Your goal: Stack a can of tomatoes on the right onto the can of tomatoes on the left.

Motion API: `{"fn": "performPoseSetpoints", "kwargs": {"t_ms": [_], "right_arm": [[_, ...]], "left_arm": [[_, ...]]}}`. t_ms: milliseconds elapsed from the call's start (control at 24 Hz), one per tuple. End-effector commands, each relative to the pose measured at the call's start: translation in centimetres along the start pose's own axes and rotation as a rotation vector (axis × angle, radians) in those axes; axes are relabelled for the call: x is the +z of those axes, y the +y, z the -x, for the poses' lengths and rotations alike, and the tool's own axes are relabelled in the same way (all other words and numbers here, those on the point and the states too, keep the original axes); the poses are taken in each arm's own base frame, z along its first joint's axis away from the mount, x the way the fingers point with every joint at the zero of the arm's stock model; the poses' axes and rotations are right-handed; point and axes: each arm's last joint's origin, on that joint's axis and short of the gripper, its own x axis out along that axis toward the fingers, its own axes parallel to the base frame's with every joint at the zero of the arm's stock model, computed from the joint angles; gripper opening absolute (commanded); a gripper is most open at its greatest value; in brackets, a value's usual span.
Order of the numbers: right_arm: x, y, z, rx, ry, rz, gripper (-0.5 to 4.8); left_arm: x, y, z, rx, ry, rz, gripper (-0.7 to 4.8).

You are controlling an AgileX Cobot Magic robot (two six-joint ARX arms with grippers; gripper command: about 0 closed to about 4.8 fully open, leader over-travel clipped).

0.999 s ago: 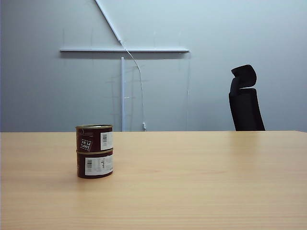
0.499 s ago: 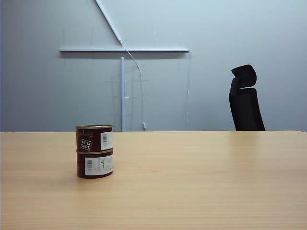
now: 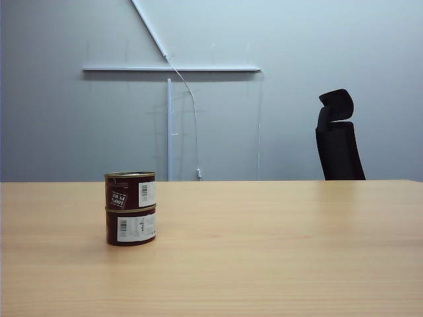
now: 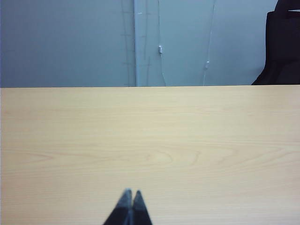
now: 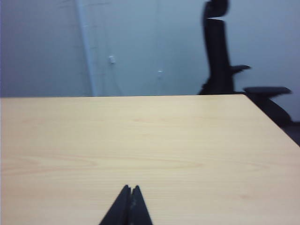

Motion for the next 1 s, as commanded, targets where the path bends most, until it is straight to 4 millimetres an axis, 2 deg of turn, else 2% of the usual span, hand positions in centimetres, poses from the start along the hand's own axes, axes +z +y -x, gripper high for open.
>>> {"fn": "performPoseSetpoints", "kwargs": {"t_ms": [42,999], "right_arm": [[0.09,-0.14,-0.01,0.048,-0.019,0.022,-0.09],[-0.06,-0.15,-0.01,0.023,-0.003,-0.020,-0.09]], "left_arm": [[0.14,-0.01,0.00,-0.003,-0.008,-0.008,-0.02],[0.14,-0.01,0.00,-0.003,-0.008,-0.008,-0.02]]}}
